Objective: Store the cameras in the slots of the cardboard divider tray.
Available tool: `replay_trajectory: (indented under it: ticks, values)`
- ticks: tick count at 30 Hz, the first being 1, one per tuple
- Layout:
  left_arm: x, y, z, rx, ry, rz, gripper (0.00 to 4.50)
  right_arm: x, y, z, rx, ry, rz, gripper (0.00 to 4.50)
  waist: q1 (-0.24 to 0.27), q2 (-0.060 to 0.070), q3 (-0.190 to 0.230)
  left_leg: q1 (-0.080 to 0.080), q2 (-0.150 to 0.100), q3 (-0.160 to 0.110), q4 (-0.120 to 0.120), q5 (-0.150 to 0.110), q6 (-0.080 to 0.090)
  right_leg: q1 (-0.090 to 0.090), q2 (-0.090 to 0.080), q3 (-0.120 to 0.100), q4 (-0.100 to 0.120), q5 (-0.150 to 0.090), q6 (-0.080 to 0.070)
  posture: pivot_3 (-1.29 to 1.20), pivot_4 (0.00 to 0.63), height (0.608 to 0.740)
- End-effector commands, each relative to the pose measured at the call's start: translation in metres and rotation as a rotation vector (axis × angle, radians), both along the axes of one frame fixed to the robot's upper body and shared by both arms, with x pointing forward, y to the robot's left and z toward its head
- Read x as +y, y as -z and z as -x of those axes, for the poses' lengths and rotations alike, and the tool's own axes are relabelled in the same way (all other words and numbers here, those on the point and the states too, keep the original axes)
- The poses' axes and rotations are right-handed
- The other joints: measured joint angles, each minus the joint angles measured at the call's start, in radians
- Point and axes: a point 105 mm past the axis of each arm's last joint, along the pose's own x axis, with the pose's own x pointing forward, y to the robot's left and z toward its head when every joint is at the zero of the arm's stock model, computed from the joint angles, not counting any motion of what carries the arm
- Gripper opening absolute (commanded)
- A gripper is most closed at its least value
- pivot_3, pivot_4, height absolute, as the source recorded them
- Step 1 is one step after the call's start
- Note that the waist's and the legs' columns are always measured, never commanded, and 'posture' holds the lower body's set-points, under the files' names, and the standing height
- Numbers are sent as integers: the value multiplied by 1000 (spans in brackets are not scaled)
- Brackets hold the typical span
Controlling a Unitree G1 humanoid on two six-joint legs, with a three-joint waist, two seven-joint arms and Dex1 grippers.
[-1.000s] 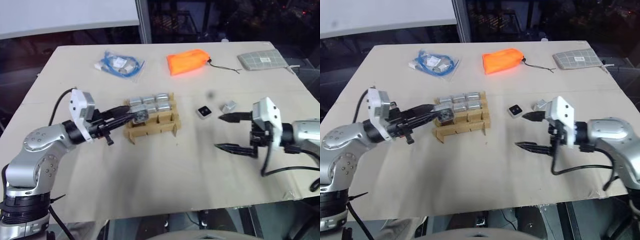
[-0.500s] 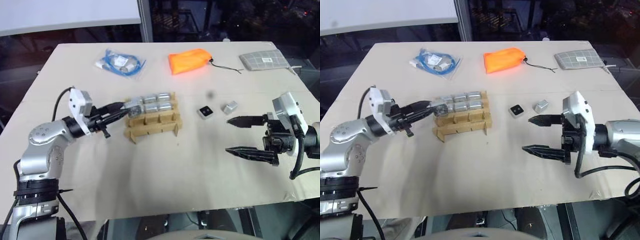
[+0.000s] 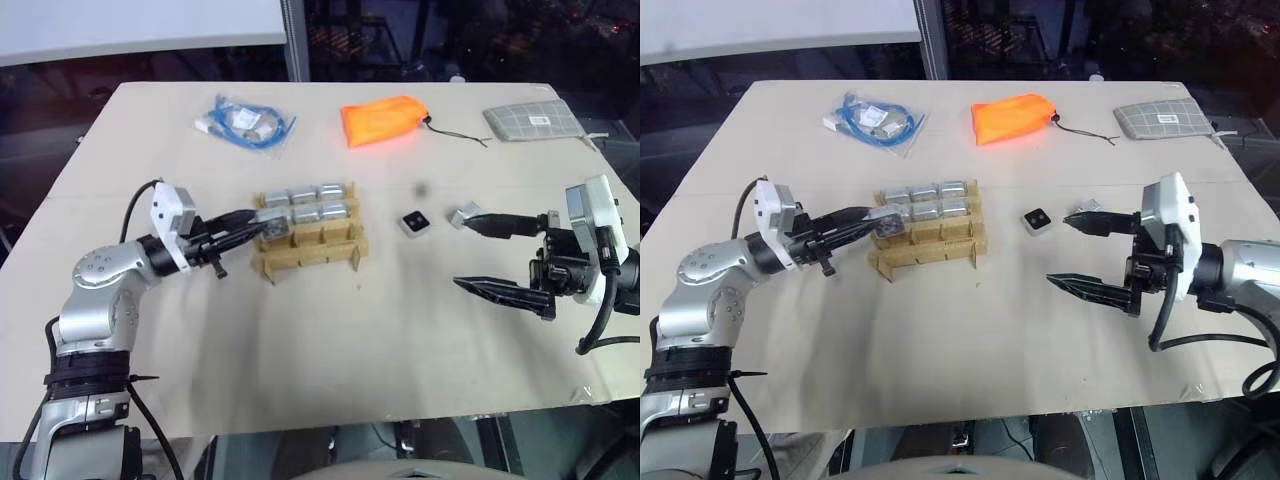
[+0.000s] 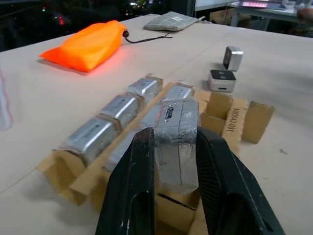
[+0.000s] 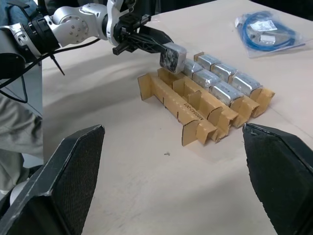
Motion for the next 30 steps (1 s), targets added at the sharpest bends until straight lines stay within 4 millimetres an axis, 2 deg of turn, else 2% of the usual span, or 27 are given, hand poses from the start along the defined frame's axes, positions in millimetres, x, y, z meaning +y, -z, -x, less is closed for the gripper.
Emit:
replay_trajectory:
  ticks: [1, 9, 18, 30]
  values:
    - [-5, -8, 1, -40, 35, -20, 595, -2, -7, 4, -56, 10, -15, 4472, 3, 0, 0, 0, 0, 0, 0, 0, 0, 0, 0, 0, 0, 0, 0, 0, 150, 740]
    - [-8, -3, 5, -27, 73, -47, 595, -11, -3, 3, -51, 61, -26, 4472, 7, 0, 0, 0, 0, -1, 1, 0, 0, 1, 0, -1, 0, 0, 0, 0, 150, 740]
    - [-14, 13, 0, -52, 80, -98, 595, -15, -1, 4, -40, 76, -20, 4472, 8, 0, 0, 0, 0, -2, 1, 0, 0, 2, 0, -1, 0, 0, 0, 0, 150, 740]
    - [-8, 24, -5, -57, 100, -148, 595, -13, -2, 4, -42, 65, -20, 4472, 8, 0, 0, 0, 0, -2, 2, -1, 2, 3, 0, -2, 0, 0, 0, 0, 150, 740]
